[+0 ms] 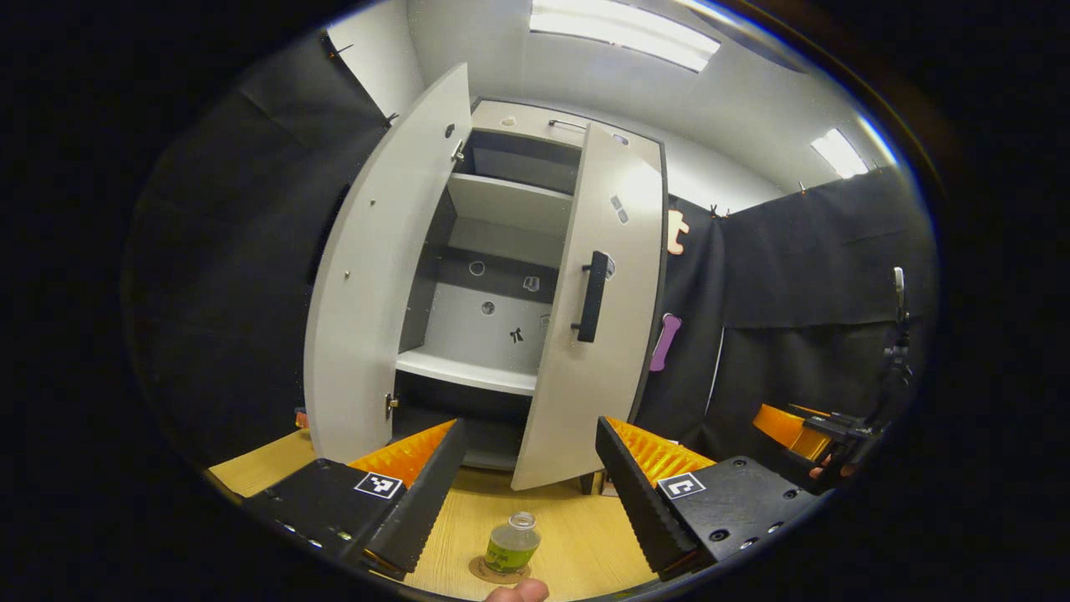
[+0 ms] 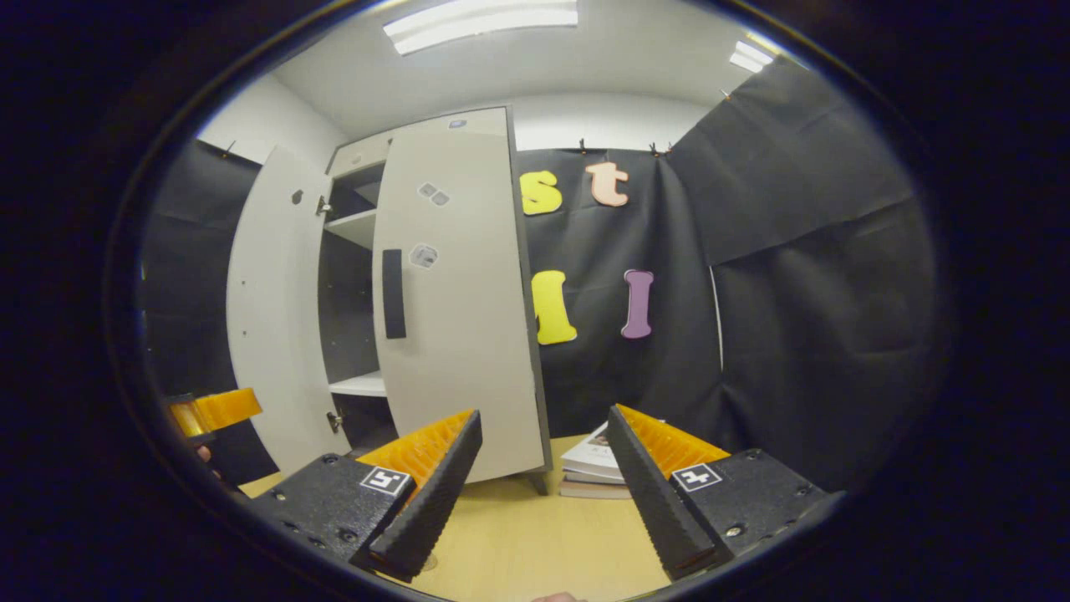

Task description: Grasp the bottle in the cabinet with the left hand and place it on the coaster, then close the right door with the right hand and the left door with the left hand.

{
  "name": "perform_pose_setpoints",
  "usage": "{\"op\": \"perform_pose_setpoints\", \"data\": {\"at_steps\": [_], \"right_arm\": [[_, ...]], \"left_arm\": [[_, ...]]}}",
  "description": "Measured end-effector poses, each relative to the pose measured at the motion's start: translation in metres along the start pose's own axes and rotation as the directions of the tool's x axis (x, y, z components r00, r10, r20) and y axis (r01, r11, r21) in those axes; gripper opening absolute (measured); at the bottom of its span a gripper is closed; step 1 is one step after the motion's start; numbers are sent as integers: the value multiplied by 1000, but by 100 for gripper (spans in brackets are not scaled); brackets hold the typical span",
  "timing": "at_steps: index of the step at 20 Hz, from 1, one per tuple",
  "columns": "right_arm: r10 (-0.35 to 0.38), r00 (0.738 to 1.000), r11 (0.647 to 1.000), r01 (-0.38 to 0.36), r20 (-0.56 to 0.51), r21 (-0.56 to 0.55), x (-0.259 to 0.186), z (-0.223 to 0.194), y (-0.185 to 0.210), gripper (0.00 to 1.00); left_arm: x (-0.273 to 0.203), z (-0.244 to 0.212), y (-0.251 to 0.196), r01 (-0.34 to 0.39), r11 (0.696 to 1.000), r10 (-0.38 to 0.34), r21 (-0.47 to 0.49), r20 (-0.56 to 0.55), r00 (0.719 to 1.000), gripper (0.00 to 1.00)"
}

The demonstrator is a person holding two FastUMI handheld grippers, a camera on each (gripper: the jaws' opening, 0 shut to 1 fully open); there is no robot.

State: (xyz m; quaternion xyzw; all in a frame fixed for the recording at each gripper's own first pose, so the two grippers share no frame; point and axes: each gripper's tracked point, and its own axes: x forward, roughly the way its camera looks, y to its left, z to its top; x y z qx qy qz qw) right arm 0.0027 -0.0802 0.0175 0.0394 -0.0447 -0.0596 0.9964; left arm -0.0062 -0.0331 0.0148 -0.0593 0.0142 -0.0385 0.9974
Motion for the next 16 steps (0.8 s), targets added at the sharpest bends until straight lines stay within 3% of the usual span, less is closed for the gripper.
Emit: {"op": "perform_pose_setpoints", "data": {"at_steps": [2,3,4,7,9,10,12,13,14,16], "right_arm": [[21,1000,1000,-21,-9,2,0,-2,4,99],[26,1000,1000,-26,-12,0,0,-3,3,99],[27,1000,1000,-27,-15,-3,0,-4,3,99],[18,1000,1000,-18,-22,12,-1,-8,0,99],[15,999,999,-14,-32,30,-2,-12,-1,99],[12,999,999,-10,-45,32,-1,-12,-2,99],[-1,998,999,3,-57,33,-4,-18,-8,94],[-14,998,999,16,-60,35,-4,-15,-12,99],[-25,998,999,27,-60,38,-4,-15,-16,99],[-50,997,998,52,-53,46,-5,-12,-25,99]], "left_arm": [[3,21,43,-99,995,99,-3,18,995,95],[2,33,68,-155,988,155,-2,28,987,100],[1,50,94,-205,979,205,0,53,977,95],[8,96,179,-354,935,350,10,117,929,95],[17,113,233,-436,900,434,-6,97,895,95],[24,118,251,-458,889,457,-13,88,885,100],[41,119,266,-482,876,479,2,99,872,95],[50,120,271,-485,874,482,15,95,871,100],[60,117,275,-484,875,481,22,82,873,95],[72,114,280,-484,875,481,25,66,874,95]]}}
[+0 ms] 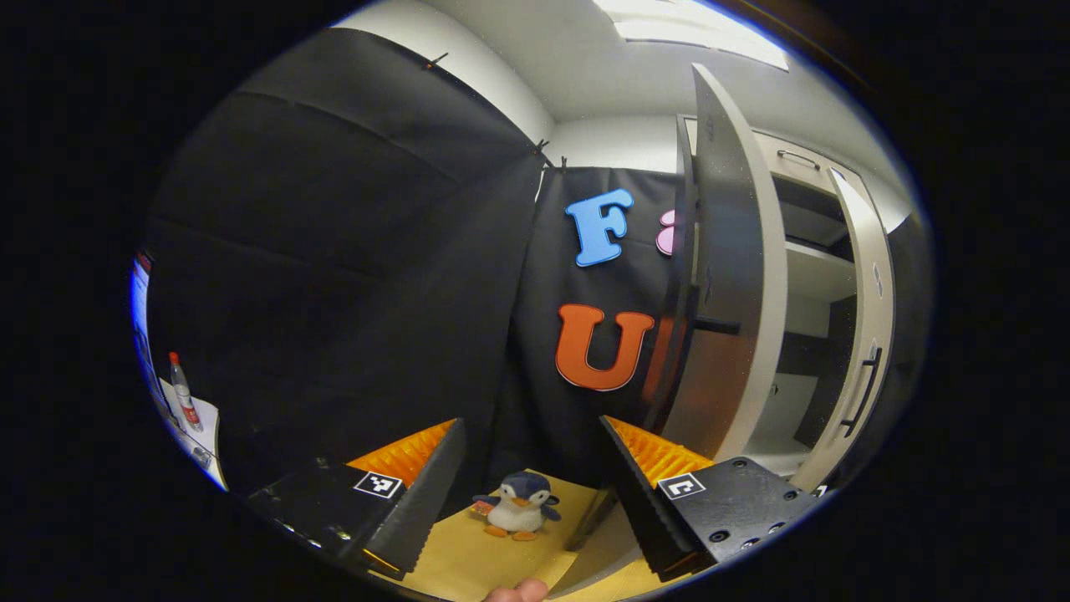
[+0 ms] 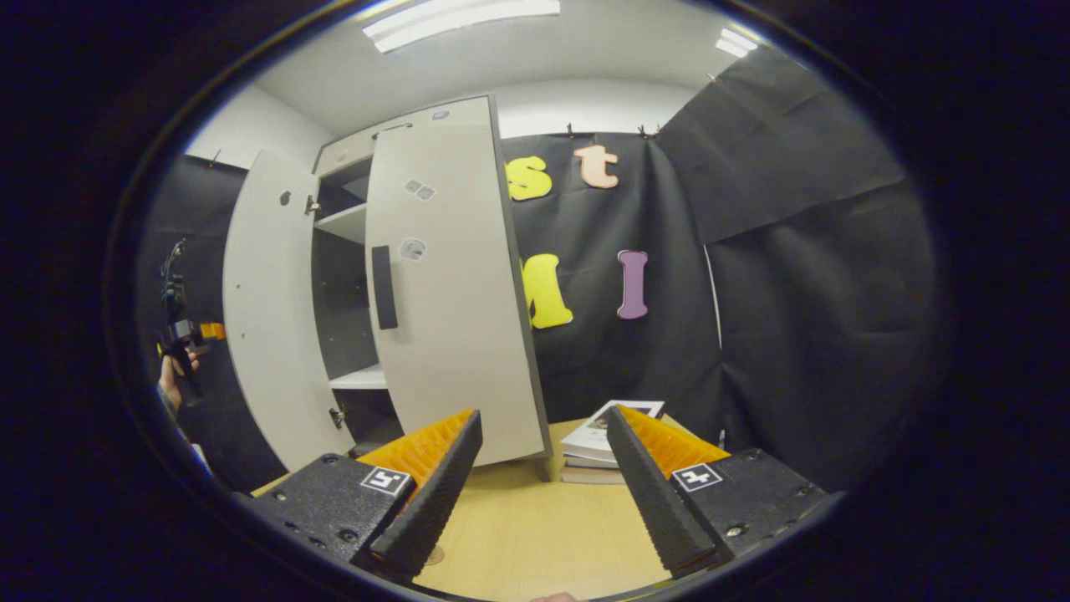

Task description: Grasp the bottle in the cabinet with the left hand and place it on the coaster, then close the right door with the right hand and the left door with the left hand.

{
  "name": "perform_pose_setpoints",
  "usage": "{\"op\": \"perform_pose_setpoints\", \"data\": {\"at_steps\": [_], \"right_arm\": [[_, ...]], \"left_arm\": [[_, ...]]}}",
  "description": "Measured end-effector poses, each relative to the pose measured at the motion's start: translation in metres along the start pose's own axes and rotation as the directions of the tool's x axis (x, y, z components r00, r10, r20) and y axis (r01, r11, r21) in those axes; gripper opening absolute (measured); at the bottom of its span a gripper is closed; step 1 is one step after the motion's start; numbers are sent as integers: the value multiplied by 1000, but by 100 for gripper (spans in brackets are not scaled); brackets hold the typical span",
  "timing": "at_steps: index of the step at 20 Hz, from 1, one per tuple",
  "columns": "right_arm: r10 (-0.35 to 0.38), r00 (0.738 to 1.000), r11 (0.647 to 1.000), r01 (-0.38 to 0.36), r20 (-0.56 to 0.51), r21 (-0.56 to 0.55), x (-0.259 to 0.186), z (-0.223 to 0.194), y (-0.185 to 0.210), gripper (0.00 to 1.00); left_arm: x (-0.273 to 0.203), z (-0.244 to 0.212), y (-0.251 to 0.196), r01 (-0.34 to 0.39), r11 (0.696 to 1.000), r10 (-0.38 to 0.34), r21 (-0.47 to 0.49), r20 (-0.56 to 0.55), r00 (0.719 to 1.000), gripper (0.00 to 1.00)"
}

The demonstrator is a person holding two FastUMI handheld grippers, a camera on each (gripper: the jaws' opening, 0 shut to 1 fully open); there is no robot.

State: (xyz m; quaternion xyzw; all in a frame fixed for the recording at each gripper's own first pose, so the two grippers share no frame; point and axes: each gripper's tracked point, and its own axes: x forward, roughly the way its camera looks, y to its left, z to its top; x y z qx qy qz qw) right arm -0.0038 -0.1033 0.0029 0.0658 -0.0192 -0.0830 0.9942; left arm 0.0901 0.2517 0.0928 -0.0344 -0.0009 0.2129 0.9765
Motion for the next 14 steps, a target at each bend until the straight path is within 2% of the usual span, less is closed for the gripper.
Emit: {"op": "perform_pose_setpoints", "data": {"at_steps": [3,4,5,8,10,11,12,14], "right_arm": [[-15,1000,1000,15,7,6,1,2,-5,99],[-19,1000,1000,18,8,6,2,2,-6,98],[-16,1000,1000,16,13,8,4,3,-5,99],[4,1000,1000,-4,14,13,10,3,0,99],[12,1000,1000,-12,11,17,11,0,3,99],[14,1000,1000,-15,9,16,11,-1,3,94],[15,1000,1000,-15,7,13,11,-1,3,99],[9,1000,1000,-9,8,11,9,1,0,99]], "left_arm": [[7,-5,4,-22,1000,22,6,3,1000,95],[8,-6,0,-15,1000,15,-17,1,1000,100],[6,-6,-3,4,1000,-4,-16,0,1000,94],[-4,-3,-18,24,997,-27,78,33,999,93],[-8,-2,-30,33,994,-36,102,36,999,93],[-9,-4,-35,45,995,-48,92,32,998,93],[-10,-5,-39,61,995,-63,80,26,998,93],[-14,-11,-55,95,994,-96,52,11,995,93]]}}
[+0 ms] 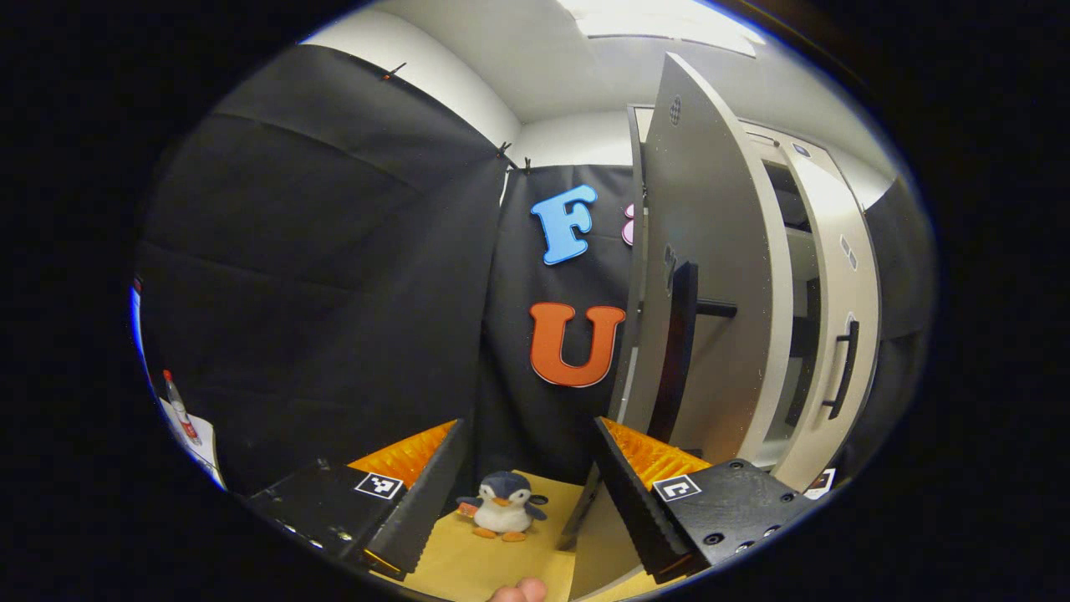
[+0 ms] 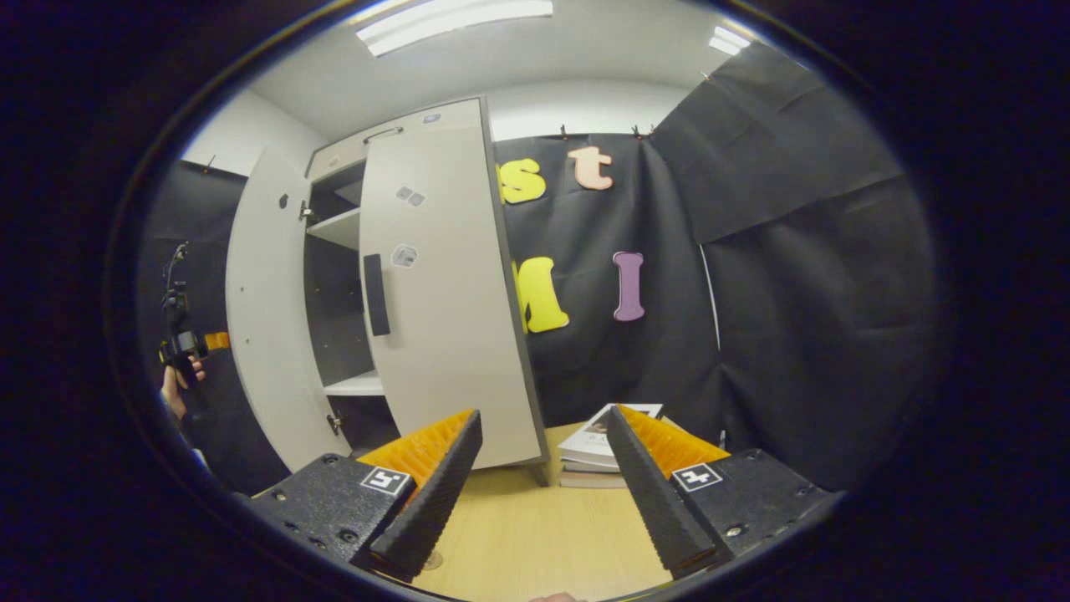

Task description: Grasp the bottle in the cabinet with the left hand and place it on the coaster, then close the right door with the right hand and the left door with the left hand.

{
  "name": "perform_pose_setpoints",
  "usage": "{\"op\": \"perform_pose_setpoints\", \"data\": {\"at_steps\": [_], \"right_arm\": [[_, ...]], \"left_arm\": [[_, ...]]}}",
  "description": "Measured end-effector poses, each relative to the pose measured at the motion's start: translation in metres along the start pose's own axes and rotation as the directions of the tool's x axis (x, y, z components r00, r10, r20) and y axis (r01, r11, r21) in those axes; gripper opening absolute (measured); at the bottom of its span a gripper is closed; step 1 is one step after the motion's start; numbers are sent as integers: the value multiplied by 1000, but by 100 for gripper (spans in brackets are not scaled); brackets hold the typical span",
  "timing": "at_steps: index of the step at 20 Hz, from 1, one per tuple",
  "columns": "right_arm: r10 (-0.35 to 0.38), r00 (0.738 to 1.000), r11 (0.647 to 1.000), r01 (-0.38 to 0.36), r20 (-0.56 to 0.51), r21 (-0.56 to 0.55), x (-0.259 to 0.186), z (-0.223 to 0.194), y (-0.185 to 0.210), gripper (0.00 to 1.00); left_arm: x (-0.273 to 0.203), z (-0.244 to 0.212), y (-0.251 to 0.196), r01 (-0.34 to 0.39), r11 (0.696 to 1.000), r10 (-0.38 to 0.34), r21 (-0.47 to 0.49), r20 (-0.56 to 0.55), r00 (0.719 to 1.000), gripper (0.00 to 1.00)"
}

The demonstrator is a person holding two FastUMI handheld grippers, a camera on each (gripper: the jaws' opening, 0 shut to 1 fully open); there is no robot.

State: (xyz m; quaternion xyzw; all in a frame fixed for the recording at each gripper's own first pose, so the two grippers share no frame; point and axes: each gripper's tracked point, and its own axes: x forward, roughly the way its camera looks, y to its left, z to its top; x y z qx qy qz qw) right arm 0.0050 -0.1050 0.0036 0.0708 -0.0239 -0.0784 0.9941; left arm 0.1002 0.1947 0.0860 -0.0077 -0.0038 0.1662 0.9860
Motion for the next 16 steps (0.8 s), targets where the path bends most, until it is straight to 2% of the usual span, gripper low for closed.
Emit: {"op": "perform_pose_setpoints", "data": {"at_steps": [5,6,7,8,9,10,11,14,15,16], "right_arm": [[-6,1000,999,5,22,47,-6,8,-1,99],[-8,999,999,6,32,54,-8,10,-2,99],[-15,999,998,13,38,55,-9,11,-5,94],[-23,999,998,21,45,54,-12,13,-9,98],[-31,998,998,29,48,51,-15,13,-11,99],[-40,998,998,37,48,46,-18,12,-15,98],[-50,998,998,48,46,43,-20,10,-20,99],[-83,996,995,81,39,51,-27,7,-35,98],[-88,996,994,86,33,60,-27,6,-37,98],[-90,995,994,88,30,69,-26,6,-38,98]], "left_arm": [[-3,-6,-52,110,994,-110,2,18,994,93],[-2,-9,-62,130,992,-130,-2,14,991,99],[0,-10,-69,136,991,-136,-12,13,991,99],[0,-8,-75,147,989,-146,-26,16,989,94],[0,-6,-79,151,988,-151,-37,15,988,95],[0,-5,-83,153,987,-152,-44,22,988,100],[1,-2,-84,155,987,-153,-45,36,988,95],[1,6,-87,145,989,-144,-21,70,987,95],[-2,8,-87,142,990,-141,-10,76,987,100],[-6,10,-91,149,989,-148,-3,78,986,95]]}}
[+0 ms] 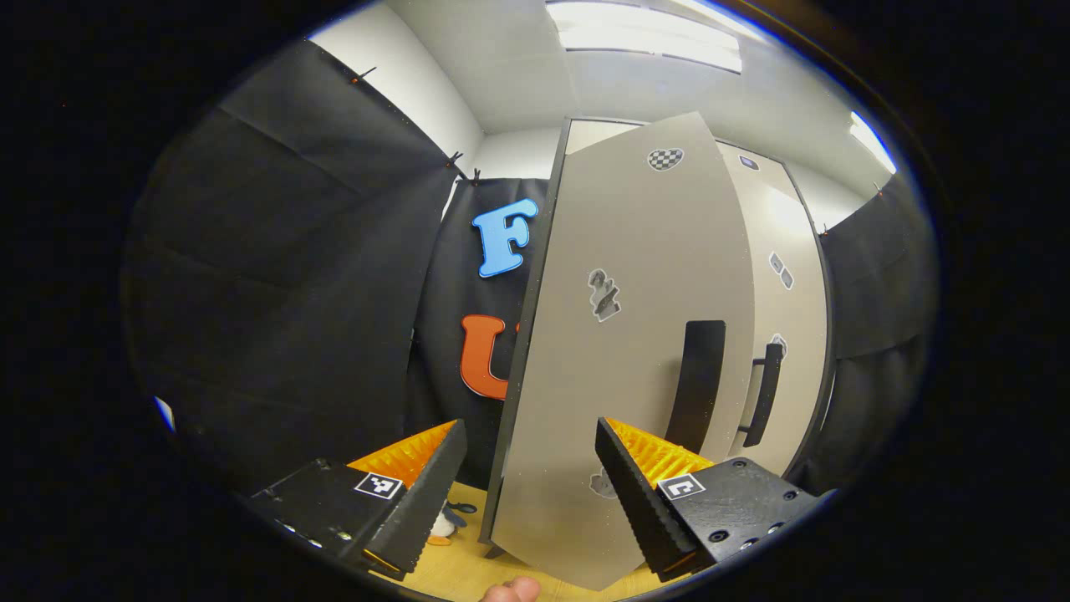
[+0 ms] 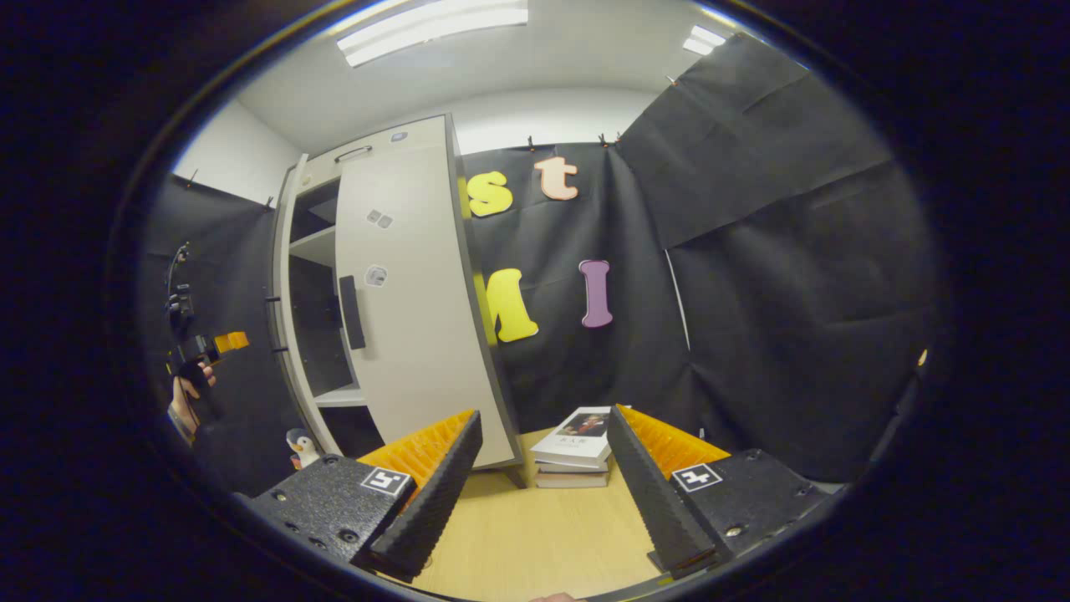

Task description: Grasp the bottle in the cabinet with the left hand and place it on the coaster, then close the right door with the right hand and the left door with the left hand.

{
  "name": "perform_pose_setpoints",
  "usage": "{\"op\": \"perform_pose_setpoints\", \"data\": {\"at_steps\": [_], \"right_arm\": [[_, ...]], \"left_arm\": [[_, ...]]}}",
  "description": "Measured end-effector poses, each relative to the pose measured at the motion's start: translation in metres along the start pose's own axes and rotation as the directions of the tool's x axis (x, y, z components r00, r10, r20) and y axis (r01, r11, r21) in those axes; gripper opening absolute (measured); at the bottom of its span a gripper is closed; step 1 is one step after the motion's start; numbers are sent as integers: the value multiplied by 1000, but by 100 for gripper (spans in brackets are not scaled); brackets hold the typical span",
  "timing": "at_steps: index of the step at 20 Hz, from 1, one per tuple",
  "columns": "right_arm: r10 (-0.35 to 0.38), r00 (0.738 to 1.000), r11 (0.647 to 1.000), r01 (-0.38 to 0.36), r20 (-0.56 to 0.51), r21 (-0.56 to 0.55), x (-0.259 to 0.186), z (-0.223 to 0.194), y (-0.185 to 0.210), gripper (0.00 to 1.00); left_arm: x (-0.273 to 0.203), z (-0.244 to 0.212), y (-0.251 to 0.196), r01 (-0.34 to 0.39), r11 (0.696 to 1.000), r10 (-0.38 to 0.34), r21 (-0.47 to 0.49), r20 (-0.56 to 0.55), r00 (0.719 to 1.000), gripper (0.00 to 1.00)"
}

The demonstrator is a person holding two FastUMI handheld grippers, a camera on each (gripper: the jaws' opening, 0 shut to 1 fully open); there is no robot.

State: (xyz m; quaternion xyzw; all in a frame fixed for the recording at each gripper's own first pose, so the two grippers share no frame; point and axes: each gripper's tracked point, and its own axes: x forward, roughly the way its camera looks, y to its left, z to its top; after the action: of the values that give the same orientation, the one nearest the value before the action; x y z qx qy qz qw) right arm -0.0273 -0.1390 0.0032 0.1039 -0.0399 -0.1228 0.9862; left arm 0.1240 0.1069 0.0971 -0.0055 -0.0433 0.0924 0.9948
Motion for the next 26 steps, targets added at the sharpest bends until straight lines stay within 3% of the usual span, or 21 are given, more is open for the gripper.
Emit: {"op": "perform_pose_setpoints", "data": {"at_steps": [2,3,4,7,8,9,12,13,14,17,19,23,24,25,26], "right_arm": [[-3,1000,1000,3,1,3,2,2,-2,98],[-3,1000,1000,3,0,-3,2,1,-2,98],[-1,1000,1000,1,-2,-10,3,0,-1,98],[24,1000,999,-24,-11,-26,6,-1,9,98],[36,999,999,-36,-16,-34,8,-3,14,99],[46,999,998,-47,-20,-45,9,-4,18,99],[78,997,995,-80,-25,-61,15,-6,33,94],[94,995,994,-96,-30,-61,17,-8,38,99],[110,993,992,-112,-36,-61,18,-10,44,99],[149,987,986,-154,-68,-72,18,-17,58,99],[166,983,982,-172,-78,-83,18,-19,64,99],[180,980,978,-187,-90,-89,18,-26,72,99],[183,979,978,-191,-90,-85,17,-25,75,99],[184,979,978,-191,-87,-85,17,-25,74,99],[185,979,978,-192,-80,-88,16,-24,74,94]], "left_arm": [[-11,2,-6,16,1000,-16,20,9,1000,95],[-19,1,-8,22,999,-22,32,16,1000,100],[-27,-2,-12,27,999,-27,36,17,999,95],[-63,-20,-22,29,998,-29,49,6,1000,95],[-77,-31,-26,21,999,-21,36,-10,1000,99],[-92,-43,-32,19,1000,-19,7,-31,999,95],[-133,-75,-57,20,996,-28,-91,-89,996,99],[-142,-80,-58,14,997,-21,-80,-91,996,90],[-150,-83,-56,7,999,-10,-37,-83,997,95],[-170,-89,-51,-12,992,18,129,-46,999,95],[-184,-102,-61,-12,986,23,169,-62,998,95],[-205,-110,-102,42,995,-36,91,-67,997,95],[-206,-110,-111,66,995,-61,75,-67,996,99],[-206,-107,-114,81,994,-77,69,-61,995,94],[-205,-104,-116,90,994,-86,67,-54,995,99]]}}
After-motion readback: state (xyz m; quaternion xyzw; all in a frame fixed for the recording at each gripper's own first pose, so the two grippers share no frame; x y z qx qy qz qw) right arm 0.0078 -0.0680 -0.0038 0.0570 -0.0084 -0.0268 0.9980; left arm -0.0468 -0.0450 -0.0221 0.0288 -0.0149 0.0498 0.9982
